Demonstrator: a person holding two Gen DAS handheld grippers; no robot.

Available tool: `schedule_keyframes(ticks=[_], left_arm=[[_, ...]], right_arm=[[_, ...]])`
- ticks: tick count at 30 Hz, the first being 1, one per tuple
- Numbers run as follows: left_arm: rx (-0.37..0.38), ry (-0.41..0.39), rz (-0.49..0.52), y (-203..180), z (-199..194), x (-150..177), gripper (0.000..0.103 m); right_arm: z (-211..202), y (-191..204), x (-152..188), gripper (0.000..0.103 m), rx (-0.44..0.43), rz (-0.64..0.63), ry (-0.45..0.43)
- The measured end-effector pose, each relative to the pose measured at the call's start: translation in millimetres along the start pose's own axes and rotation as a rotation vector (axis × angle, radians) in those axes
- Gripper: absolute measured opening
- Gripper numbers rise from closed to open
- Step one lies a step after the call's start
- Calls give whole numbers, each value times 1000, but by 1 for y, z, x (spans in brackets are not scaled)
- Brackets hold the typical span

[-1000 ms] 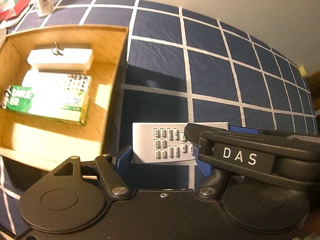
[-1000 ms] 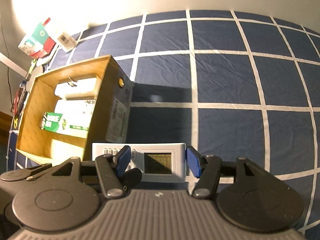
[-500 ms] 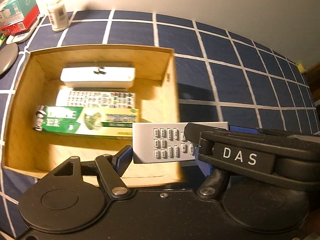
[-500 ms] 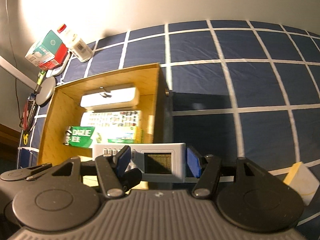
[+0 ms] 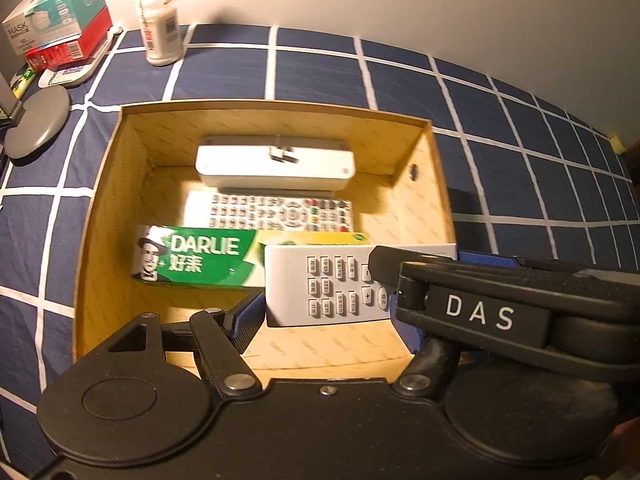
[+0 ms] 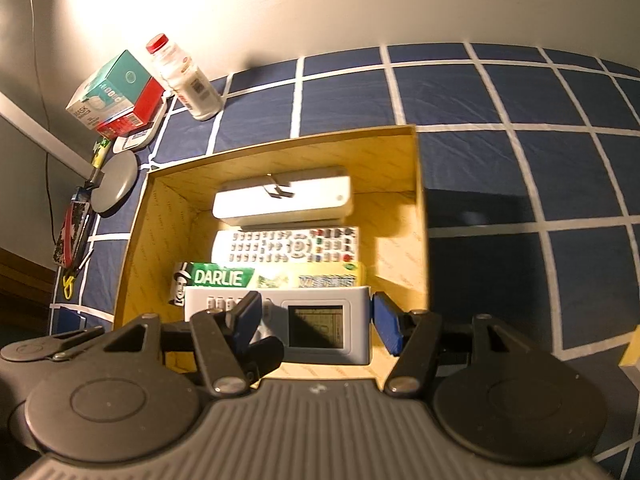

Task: Organize objects
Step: 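Lower the remote into the box onto the TV remote and open the right gripper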

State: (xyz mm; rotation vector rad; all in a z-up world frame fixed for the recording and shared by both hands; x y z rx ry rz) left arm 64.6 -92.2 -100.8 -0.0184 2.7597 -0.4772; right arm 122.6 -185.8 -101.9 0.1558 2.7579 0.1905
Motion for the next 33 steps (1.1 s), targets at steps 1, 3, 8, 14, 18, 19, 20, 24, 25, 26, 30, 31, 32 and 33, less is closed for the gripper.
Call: schedule_keyframes(ticks=[1,3,8,14,18,19,20,24,25,26,30,31,32,33], left_arm=[[2,-1,-4,5,1,-2,67],[6,2,-12,13,3,-7,67],[13,20,-30,34,13,-21,67],[16,61,-39,54,40,-40,67],[16,95,-42,67,59,-49,67],[18,102,-44,70,63,-51,67],[20,111,-49,73,67,-53,67],[18,133,-48,81,80,-60,67],[17,139,-48,83,83,-61,67],[17,144,-50,85,86,-62,67],[19,167,-58,91,96,-63,67],[19,171,-60,91,98,-63,67],[19,174,-61,92,99,-62,67],[19,179,-62,92,101,-62,67]], right_arm=[[2,4,-2,60,1,-4,0],[8,12,-6,60,5,-11,6],[29,27,-18,60,12,-28,28],[64,32,-37,60,17,-20,65],[88,36,-44,60,19,-14,98],[94,36,-46,60,21,-11,106],[99,37,-48,60,23,-7,114],[115,37,-54,60,23,3,134],[118,37,-55,60,22,6,140],[122,37,-55,60,22,7,145],[134,37,-56,60,26,8,168],[136,36,-56,60,27,9,173],[138,36,-56,60,27,10,176],[140,36,-56,60,27,10,181]])
Point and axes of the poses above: each gripper's, at about its wrist camera, not at the fingertips, and z roughly the way its jaws point, y to its left, x to its underside, the point moved 8 cm from there along z, roughly the way its jaws point, and after that the axes turned 10 degrees about x, right-handed, at the moved point
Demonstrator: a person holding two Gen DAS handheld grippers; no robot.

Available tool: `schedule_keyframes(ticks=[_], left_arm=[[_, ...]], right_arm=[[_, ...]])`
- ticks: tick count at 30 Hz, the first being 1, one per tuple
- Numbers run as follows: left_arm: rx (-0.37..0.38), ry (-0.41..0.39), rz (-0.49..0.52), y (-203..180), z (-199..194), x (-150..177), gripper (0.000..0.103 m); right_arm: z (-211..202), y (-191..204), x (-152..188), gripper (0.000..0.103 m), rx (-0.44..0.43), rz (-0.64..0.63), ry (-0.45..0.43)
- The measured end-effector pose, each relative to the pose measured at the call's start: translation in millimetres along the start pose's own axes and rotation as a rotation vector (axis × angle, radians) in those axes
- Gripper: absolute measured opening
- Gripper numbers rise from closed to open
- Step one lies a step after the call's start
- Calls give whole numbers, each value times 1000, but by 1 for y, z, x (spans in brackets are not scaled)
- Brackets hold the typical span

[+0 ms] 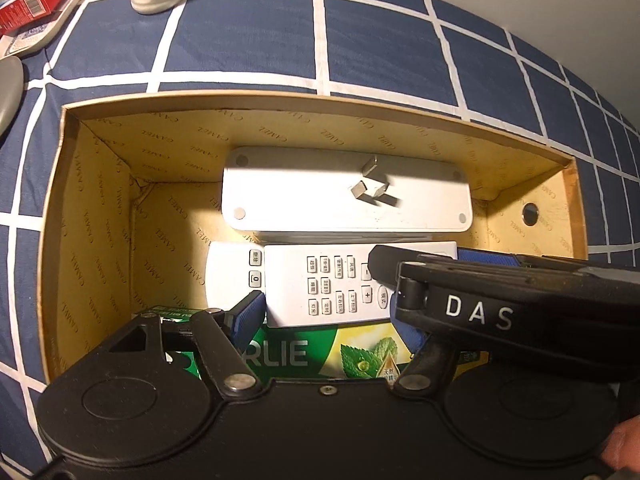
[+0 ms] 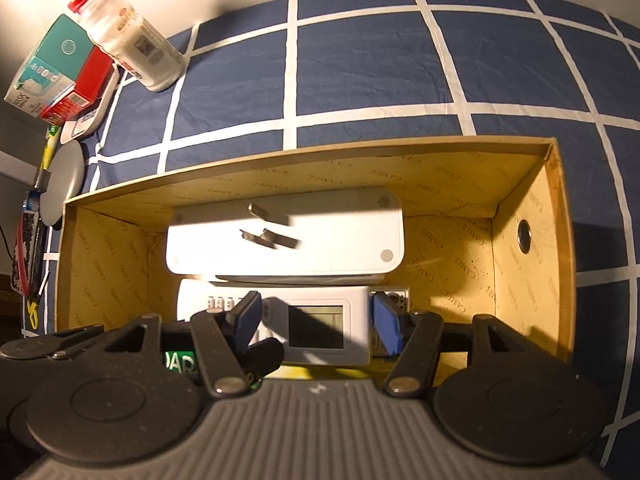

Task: Organize objects
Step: 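Lower the remote into the box onto the TV remote and open the right gripper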

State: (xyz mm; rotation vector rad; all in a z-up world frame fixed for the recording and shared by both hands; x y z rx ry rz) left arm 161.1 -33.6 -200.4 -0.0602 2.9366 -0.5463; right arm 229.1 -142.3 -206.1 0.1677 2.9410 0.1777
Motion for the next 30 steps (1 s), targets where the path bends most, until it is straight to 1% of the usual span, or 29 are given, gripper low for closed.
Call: schedule_keyframes(ticks=[9,19,30], left_arm=[[7,16,-13,3,10,-4,68],[-11,19,-8,1,13,-10,70],[-20,-10,-24,-3,-5,-1,71]], right_arm=[[11,-3,-5,60,9,9,20],[14,-5,-7,60,-9,19,28],[-2,-7,-5,61,-6,7,-5]])
Point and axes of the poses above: each gripper's, at about its wrist camera, not at the fingertips, and z roughly the way its jaws point, y to its left, x to its underside, the point moved 8 cm from there along z, roughly the way its jaws point, and after that the axes turned 10 degrees about x, right-handed, at the moved point
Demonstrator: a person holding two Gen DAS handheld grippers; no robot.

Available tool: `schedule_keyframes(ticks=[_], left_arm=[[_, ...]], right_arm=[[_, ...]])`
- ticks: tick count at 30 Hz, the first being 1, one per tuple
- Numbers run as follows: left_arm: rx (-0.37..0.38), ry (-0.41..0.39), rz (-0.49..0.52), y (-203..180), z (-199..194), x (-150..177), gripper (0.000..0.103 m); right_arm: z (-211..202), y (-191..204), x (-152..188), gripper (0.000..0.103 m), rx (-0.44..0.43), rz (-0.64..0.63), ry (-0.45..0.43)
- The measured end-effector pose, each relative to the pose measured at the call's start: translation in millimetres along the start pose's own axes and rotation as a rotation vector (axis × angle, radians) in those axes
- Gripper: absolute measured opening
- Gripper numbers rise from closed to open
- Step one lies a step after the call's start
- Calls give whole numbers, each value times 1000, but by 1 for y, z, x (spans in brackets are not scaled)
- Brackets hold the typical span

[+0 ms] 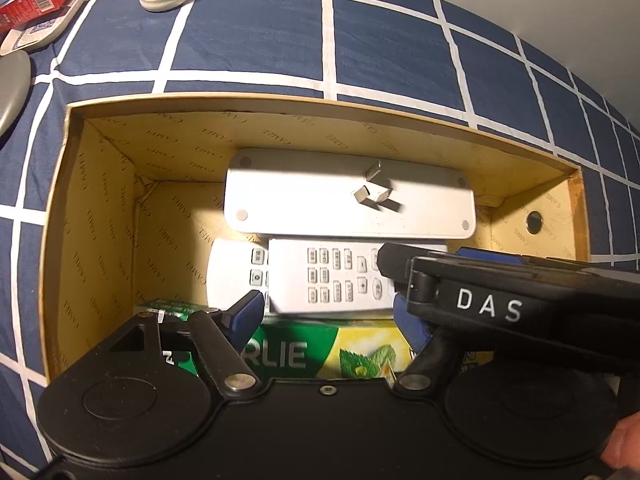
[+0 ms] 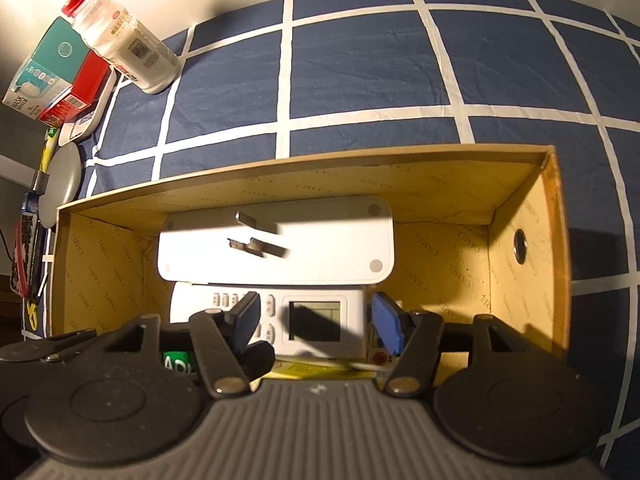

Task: Organize objects
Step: 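Lower the remote into the box onto the TV remote and open the right gripper, then move the right tool out of the box to the small white box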

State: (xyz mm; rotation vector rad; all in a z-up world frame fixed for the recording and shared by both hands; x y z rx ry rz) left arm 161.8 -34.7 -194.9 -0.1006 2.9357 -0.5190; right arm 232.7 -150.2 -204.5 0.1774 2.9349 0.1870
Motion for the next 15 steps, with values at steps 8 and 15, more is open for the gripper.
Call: schedule_keyframes(ticks=[8,15], left_arm=[[-7,-37,18,-14,-24,13,78],[-6,-77,45,-31,-45,27,83]], right_arm=[[-31,-6,7,64,-7,18,-43],[-61,-16,16,71,1,41,-100]])
Point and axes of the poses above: each gripper's, at about its wrist camera, not at the fingertips, and z roughly the way its jaws point, y to its left, x to its underside, the point moved 8 cm from there along z, roughly the way its jaws point, and after that the axes turned 10 degrees about x, right-handed, at the moved point
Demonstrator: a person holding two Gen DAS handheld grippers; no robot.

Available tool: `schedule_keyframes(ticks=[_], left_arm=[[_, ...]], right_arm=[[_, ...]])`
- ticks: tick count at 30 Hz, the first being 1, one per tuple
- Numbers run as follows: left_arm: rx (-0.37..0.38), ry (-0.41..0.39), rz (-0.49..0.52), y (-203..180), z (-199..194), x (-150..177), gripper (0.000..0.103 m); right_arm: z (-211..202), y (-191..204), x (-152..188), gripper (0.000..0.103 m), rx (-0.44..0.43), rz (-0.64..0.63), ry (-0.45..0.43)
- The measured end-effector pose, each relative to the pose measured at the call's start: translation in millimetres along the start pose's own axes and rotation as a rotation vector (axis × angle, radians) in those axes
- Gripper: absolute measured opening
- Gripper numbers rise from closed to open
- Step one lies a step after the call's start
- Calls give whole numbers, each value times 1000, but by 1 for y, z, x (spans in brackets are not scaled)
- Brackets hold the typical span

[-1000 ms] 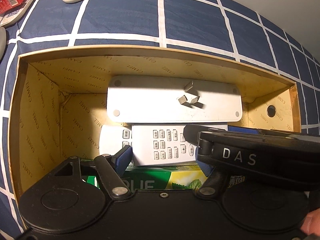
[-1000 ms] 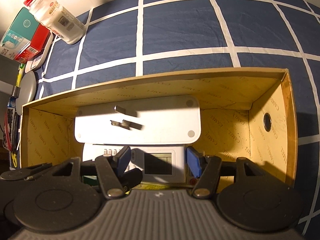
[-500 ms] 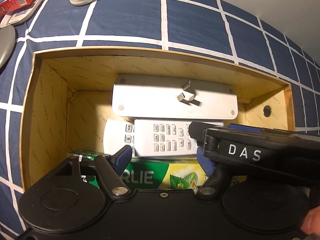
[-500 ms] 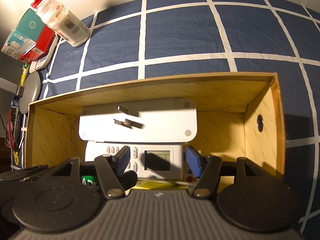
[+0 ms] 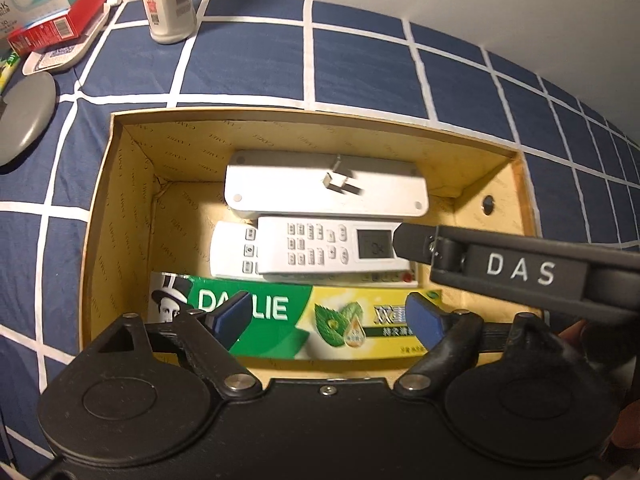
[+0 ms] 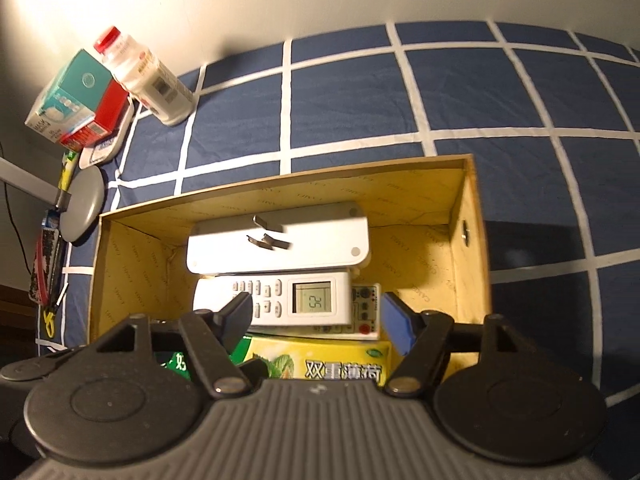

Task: Organize objects
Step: 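Move the right tool out of the box to the small white box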

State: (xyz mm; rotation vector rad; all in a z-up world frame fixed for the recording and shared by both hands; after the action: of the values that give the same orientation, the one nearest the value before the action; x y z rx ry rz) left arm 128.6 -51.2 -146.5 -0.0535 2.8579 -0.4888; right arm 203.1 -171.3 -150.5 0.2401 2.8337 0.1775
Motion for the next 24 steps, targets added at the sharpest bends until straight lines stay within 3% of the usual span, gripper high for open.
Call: schedule_keyframes(ticks=[11,19,24], left_arm=[[-25,-44,40,-30,-33,26,93],[-20,-41,84,-71,-36,45,96],[-4,-32,118,-107,-26,56,96]], right_arm=[[-46,-25,17,92,19,26,-65],[-70,-57,31,98,20,41,-88],[-80,-98,41,100,47,89,-100]])
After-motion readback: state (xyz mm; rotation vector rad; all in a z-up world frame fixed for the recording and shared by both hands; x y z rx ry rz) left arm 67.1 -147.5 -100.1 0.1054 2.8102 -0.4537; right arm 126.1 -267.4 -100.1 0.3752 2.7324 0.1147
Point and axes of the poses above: each gripper's, at about its wrist camera, not at the fingertips, and z roughly the way its jaws point, y to its left, x to its underside, the point moved 8 cm from there along z, roughly the way its jaws point, and after that the axes turned 10 degrees about x, right-handed, at the moved point
